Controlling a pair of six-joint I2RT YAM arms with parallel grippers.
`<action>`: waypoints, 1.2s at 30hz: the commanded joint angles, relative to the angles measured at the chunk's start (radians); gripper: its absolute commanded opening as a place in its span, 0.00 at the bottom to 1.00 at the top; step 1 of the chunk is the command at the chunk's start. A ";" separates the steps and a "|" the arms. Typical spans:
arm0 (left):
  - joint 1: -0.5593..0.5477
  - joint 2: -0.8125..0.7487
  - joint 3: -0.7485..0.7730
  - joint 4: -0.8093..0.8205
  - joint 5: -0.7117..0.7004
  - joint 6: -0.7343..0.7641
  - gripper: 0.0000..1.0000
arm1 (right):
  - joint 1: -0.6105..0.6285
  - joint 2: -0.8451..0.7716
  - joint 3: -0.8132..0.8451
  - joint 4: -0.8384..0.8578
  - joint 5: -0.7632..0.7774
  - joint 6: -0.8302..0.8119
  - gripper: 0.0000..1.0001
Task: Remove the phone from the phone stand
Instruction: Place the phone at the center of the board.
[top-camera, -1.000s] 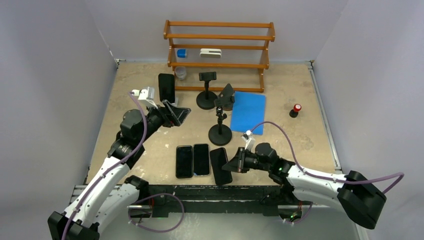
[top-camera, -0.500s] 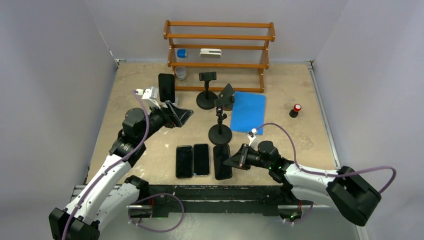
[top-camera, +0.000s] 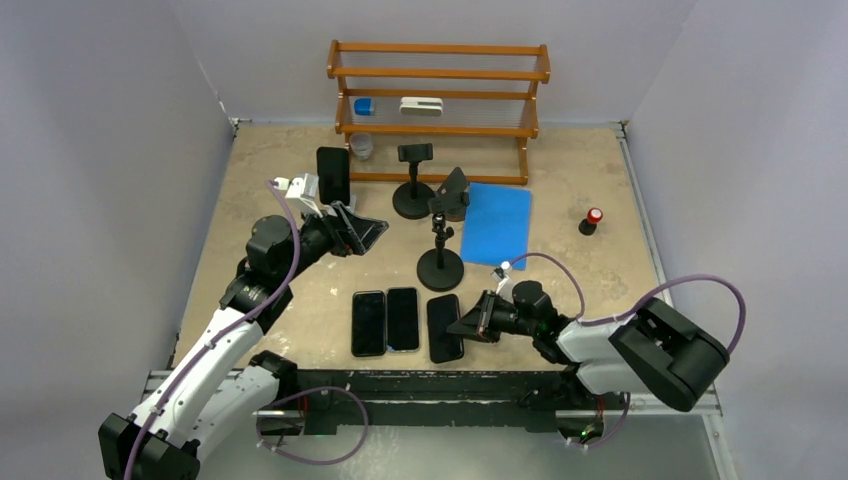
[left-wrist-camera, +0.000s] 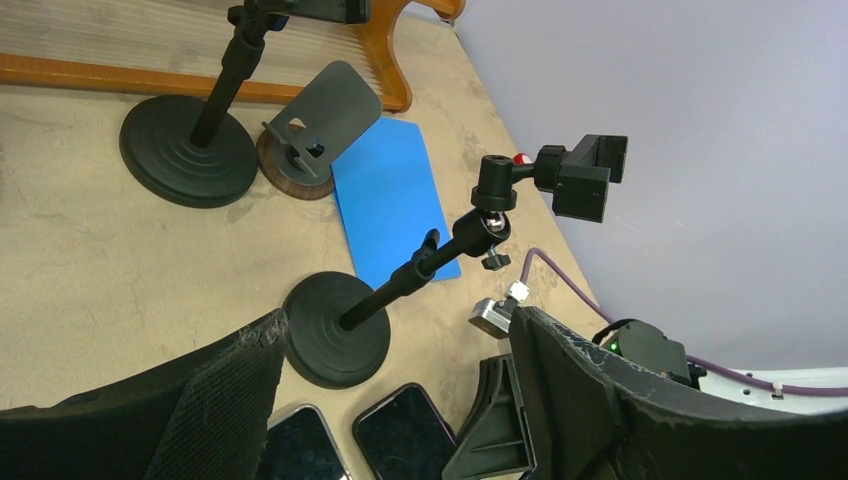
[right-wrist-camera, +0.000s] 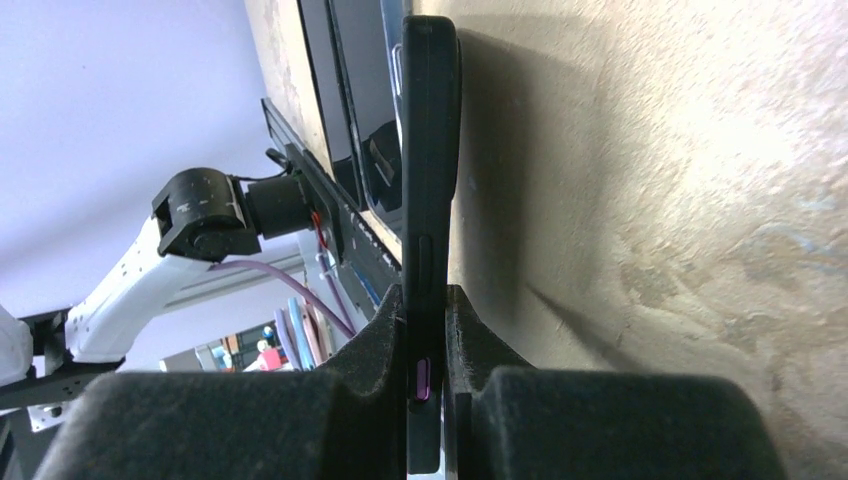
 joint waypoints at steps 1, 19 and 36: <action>-0.004 -0.002 -0.005 0.058 0.014 -0.015 0.79 | -0.022 0.052 0.023 0.173 -0.053 0.028 0.00; -0.004 -0.022 0.002 0.047 -0.015 0.004 0.79 | -0.055 0.483 -0.019 0.733 -0.073 0.209 0.00; -0.004 -0.034 0.004 0.043 -0.021 0.010 0.79 | -0.067 0.638 -0.010 0.852 -0.049 0.188 0.00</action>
